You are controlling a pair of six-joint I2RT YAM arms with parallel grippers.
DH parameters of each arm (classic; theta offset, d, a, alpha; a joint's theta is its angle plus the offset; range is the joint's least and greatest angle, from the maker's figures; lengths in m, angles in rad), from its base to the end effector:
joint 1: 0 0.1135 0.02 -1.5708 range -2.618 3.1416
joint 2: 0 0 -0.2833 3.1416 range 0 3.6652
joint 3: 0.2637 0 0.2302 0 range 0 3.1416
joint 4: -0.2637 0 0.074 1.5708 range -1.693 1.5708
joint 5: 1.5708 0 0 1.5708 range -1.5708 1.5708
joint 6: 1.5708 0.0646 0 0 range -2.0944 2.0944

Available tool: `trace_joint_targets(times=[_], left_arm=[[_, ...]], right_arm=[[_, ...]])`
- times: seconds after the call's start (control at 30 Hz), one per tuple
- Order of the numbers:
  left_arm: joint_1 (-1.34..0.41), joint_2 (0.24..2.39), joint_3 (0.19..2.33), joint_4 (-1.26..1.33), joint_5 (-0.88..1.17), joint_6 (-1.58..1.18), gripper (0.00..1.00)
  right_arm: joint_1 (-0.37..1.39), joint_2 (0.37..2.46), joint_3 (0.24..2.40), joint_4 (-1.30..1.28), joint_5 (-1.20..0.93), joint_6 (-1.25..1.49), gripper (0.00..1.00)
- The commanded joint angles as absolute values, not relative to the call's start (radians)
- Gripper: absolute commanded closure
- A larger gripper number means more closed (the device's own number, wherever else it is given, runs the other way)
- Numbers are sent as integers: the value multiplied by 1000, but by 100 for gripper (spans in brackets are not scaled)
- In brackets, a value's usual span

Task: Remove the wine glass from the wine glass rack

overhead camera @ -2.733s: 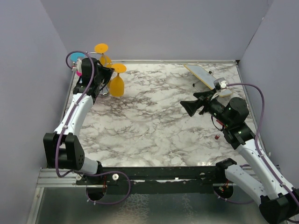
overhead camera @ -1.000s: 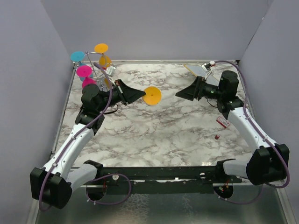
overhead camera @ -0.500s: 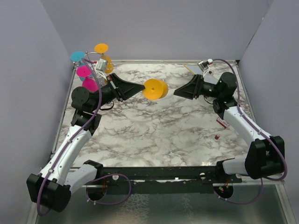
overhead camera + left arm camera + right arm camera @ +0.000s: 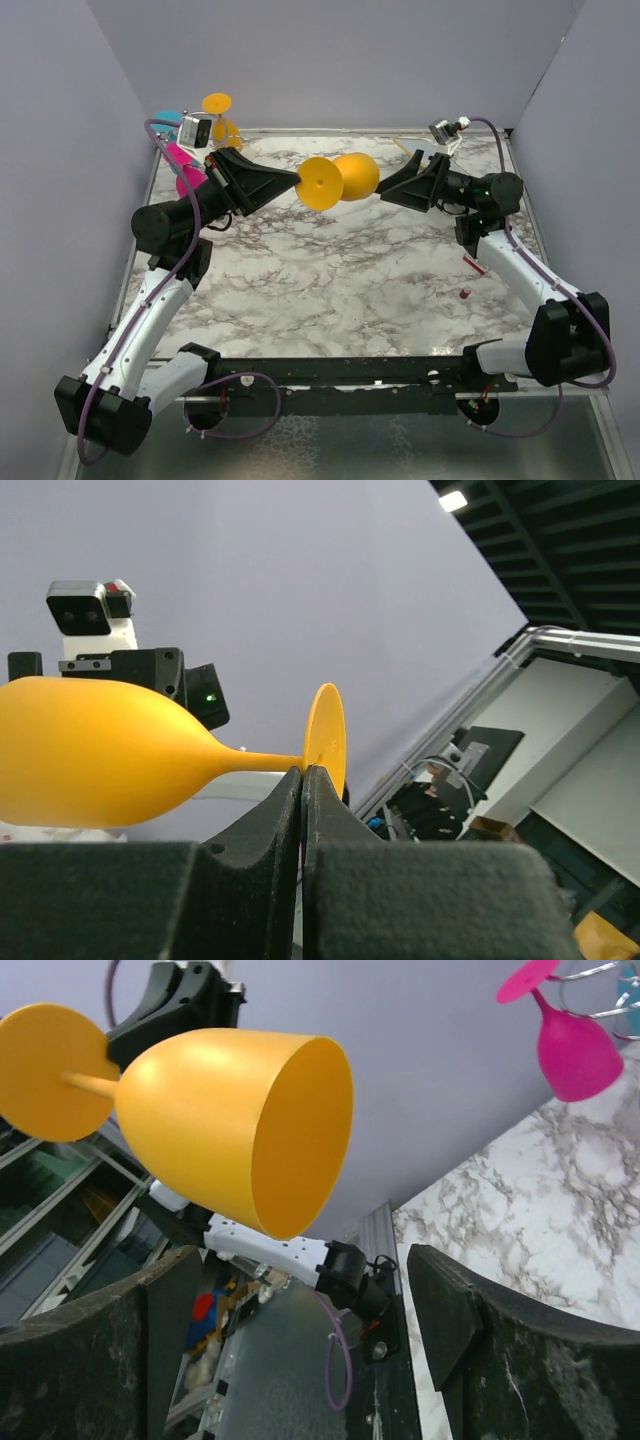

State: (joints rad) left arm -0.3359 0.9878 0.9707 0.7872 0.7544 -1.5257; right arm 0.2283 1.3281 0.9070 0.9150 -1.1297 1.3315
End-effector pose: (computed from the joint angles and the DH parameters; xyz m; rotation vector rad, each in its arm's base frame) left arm 0.1499 -0.0992 0.4905 0.1973 1.2423 -1.9576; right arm 0.2485 0.1177 0.4006 -0.4315 1.6006 1.8509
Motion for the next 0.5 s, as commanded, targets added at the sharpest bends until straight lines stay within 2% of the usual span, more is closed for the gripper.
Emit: trace_joint_targets(times=[0.0,0.37,0.47], left_arm=[[-339,992,971,997,764,-1667,100],[-340,985,938,1072,748,-1716,100],[-341,990,932,1107,746,-1740,100]], right_arm=[[235,1293,924,1206,-1153,1556,16],[295,1304,995,1342,-1072,1733,23],[312,1325,1013,1380,-1050,1771,27]])
